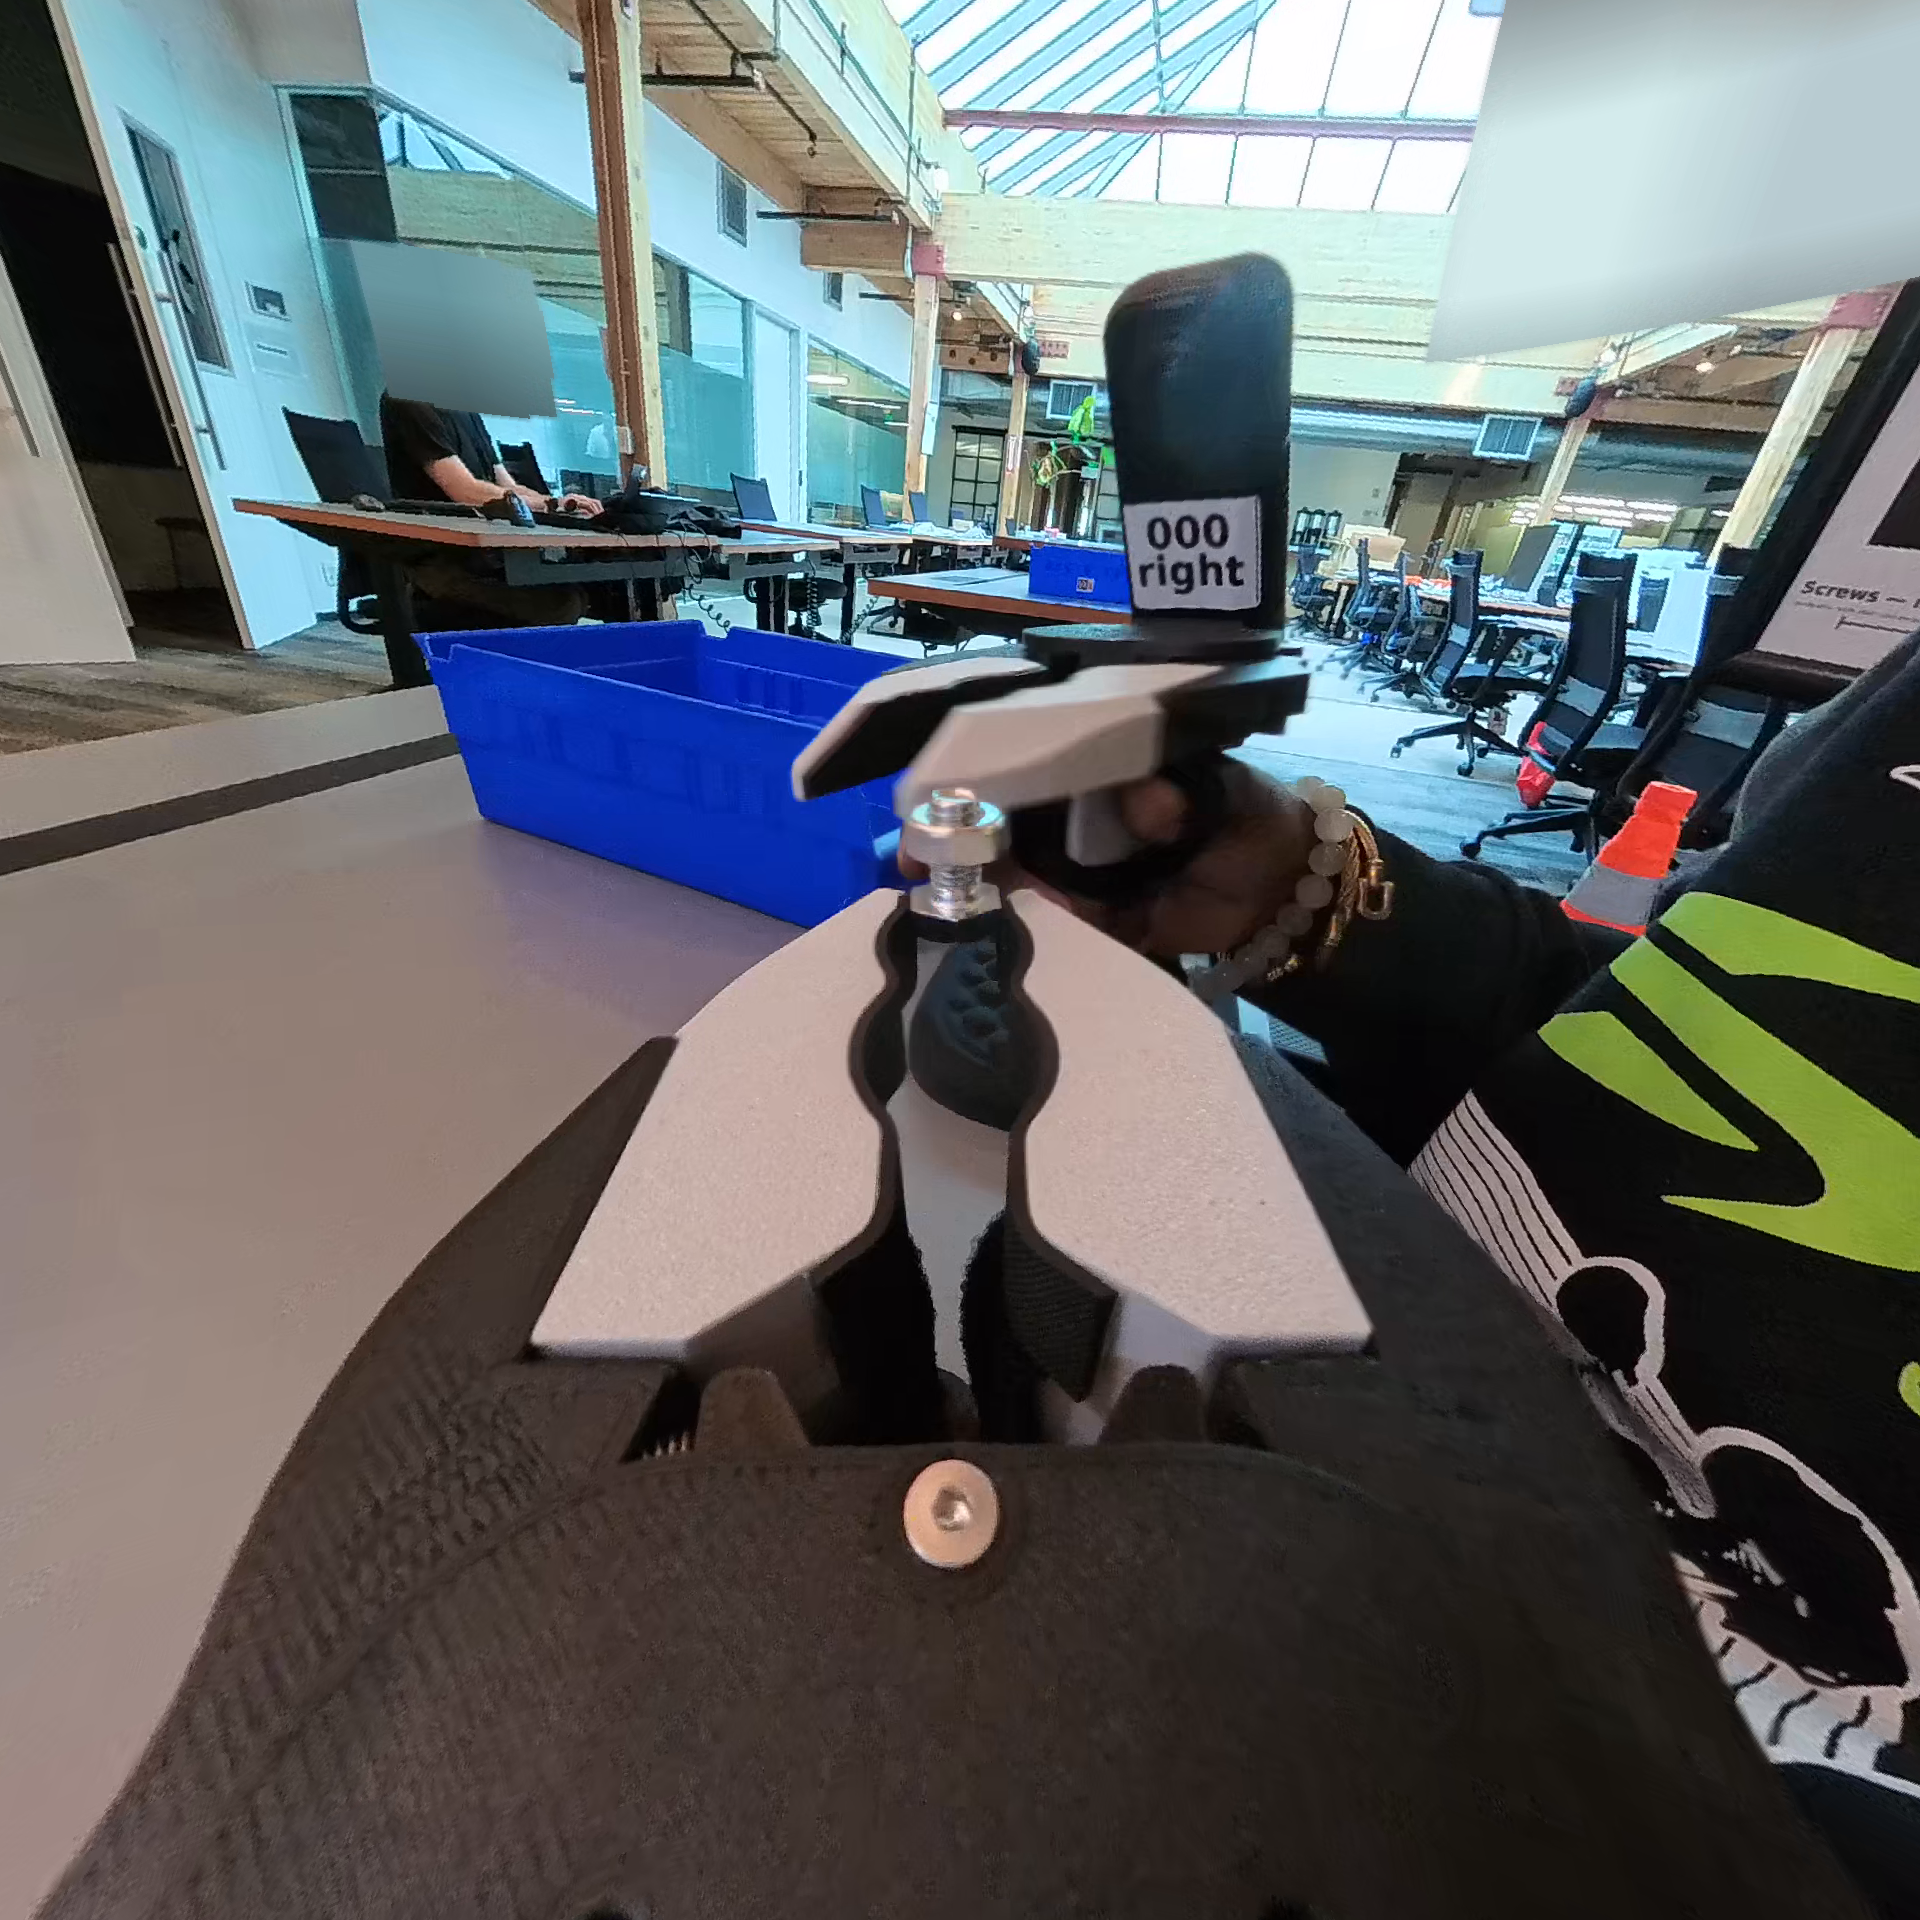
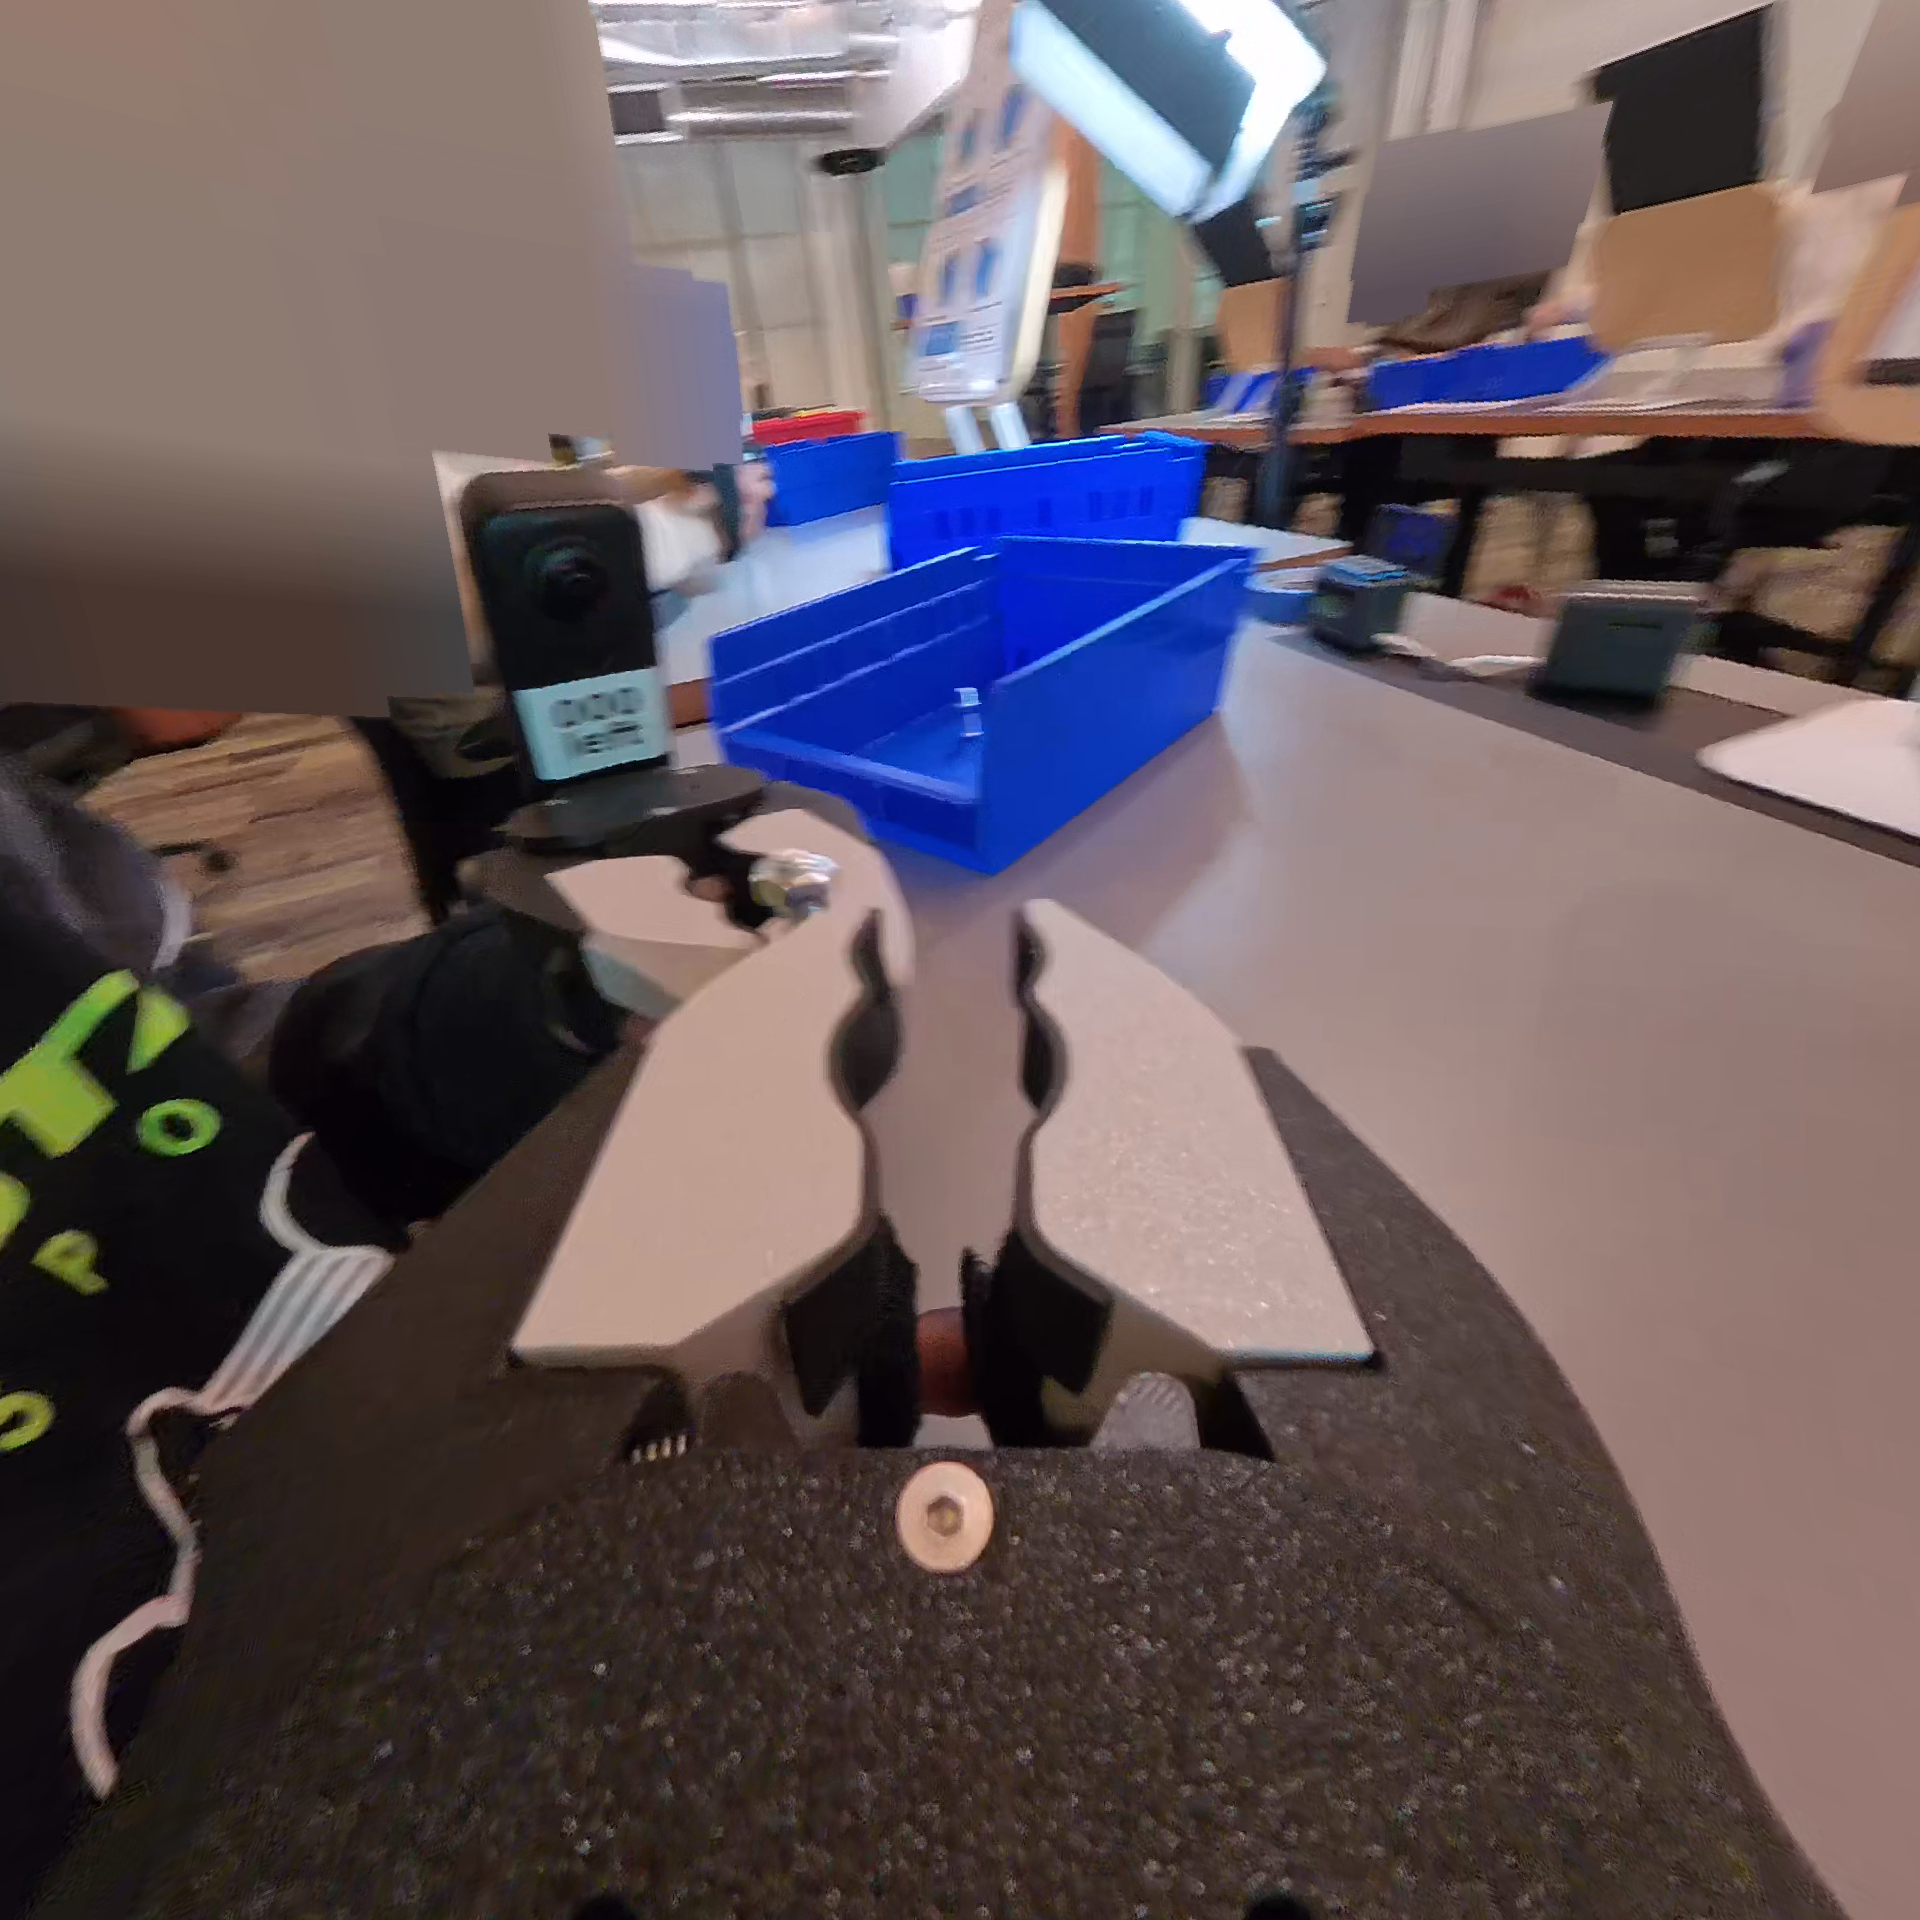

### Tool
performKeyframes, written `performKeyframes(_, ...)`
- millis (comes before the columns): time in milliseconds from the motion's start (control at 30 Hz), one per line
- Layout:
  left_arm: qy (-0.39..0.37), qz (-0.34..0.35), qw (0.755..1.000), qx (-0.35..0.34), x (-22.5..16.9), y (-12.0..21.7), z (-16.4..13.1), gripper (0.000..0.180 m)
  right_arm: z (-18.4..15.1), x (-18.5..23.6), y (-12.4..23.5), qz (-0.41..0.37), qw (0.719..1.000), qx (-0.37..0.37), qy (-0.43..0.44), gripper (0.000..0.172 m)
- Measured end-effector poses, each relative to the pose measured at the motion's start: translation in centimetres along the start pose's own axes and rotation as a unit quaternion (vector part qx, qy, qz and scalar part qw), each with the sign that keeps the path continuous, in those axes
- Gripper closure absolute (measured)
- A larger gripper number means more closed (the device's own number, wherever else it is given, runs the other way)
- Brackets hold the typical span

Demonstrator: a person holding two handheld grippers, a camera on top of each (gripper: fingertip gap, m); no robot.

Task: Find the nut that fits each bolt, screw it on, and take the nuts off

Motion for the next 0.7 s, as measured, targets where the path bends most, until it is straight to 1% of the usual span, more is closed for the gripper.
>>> performKeyframes(33, -0.001, 0.002, 1.0, 0.0, 0.0, 0.0, 0.0, 0.166, 0.0, -0.6, 0.8, -0.022, 1.0, -0.006, 0.002, 0.155)
performKeyframes(67, -0.003, 0.002, 1.0, 0.002, 0.0, 0.0, -0.1, 0.166, 0.0, -0.7, 1.4, -0.027, 1.0, -0.009, 0.004, 0.162)
performKeyframes(167, -0.004, 0.002, 1.0, 0.004, 0.0, -0.1, -0.1, 0.166, 0.2, -0.7, 1.9, -0.028, 1.0, -0.013, 0.003, 0.164)
performKeyframes(200, -0.004, 0.002, 1.0, 0.005, 0.0, -0.1, -0.1, 0.166, 0.2, -0.6, 1.9, -0.026, 1.0, -0.011, 0.007, 0.162)
performKeyframes(300, -0.005, 0.002, 1.0, 0.005, 0.0, -0.1, -0.2, 0.166, 0.2, 0.2, 1.0, 0.002, 1.0, -0.007, 0.012, 0.15)
performKeyframes(367, -0.008, 0.002, 1.0, 0.007, -0.1, -0.1, -0.2, 0.166, 0.2, 0.9, 0.2, 0.031, 0.999, -0.01, 0.012, 0.134)
performKeyframes(400, -0.009, 0.002, 1.0, 0.008, -0.1, -0.1, -0.3, 0.166, 0.2, 1.2, -0.3, 0.039, 0.999, -0.009, 0.011, 0.129)
performKeyframes(500, -0.013, 0.0, 1.0, 0.01, -0.2, -0.1, -0.3, 0.166, 0.1, 1.6, -1.5, 0.051, 0.999, -0.002, 0.016, 0.125)
performKeyframes(700, -0.021, -0.006, 1.0, 0.013, -0.5, -0.1, -0.5, 0.166, -0.1, 1.4, -3.3, 0.055, 0.998, 0.003, 0.011, 0.123)
Point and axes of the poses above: each gripper's, where its closed fingertips meet, y back along the fingers, z out of its top, x = y × z across the jaws, the point moved 3 cm from there along y, back along the fingers, and after that the axes turned 13 degrees about z, right-handed, at the moved point
